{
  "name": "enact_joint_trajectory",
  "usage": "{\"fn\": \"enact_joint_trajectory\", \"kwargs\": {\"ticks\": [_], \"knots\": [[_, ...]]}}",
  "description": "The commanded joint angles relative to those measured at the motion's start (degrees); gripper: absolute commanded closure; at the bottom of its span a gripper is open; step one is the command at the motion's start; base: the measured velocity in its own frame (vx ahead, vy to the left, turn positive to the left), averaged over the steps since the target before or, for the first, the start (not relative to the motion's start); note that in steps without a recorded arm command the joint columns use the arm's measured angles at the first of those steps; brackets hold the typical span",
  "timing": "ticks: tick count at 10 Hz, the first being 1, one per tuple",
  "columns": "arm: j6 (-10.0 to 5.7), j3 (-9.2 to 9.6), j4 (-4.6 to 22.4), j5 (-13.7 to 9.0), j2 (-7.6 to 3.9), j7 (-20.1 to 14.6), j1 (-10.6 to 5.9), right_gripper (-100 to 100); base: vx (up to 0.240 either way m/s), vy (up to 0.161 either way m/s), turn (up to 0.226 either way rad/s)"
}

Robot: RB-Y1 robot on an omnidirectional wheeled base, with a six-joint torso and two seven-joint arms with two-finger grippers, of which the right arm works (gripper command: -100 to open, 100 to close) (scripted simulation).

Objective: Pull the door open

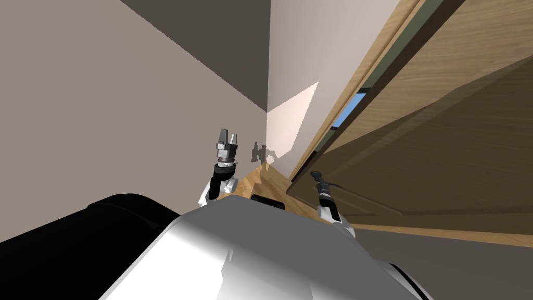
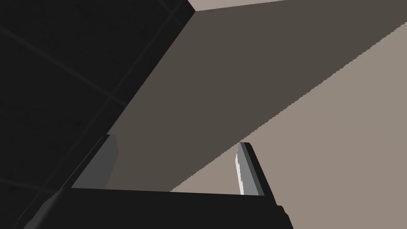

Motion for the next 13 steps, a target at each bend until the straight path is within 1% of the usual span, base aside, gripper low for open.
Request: {"fn": "enact_joint_trajectory", "kwargs": {"ticks": [1,4,5,6,10,12,13], "knots": [[-0.74,1.31,-0.58,0.55,-0.90,-1.31,0.72,100,-0.238,-0.063,0.125],[-1.65,3.02,-1.22,1.24,-2.01,-3.04,1.47,100,-0.239,-0.060,0.100],[-1.45,2.82,-0.96,1.13,-1.61,-2.75,1.29,100,-0.103,-0.011,0.021],[-2.67,4.48,-1.71,1.25,-2.72,-4.02,2.56,100,-0.195,-0.062,0.124],[-5.54,7.84,-3.38,1.40,-5.49,-6.57,5.02,100,-0.216,-0.073,0.109],[-6.73,9.25,-4.08,1.46,-6.65,-7.64,6.05,100,-0.220,-0.066,0.086],[-6.60,9.08,-3.14,1.56,-6.07,-7.53,5.34,100,-0.095,-0.032,0.023]]}}
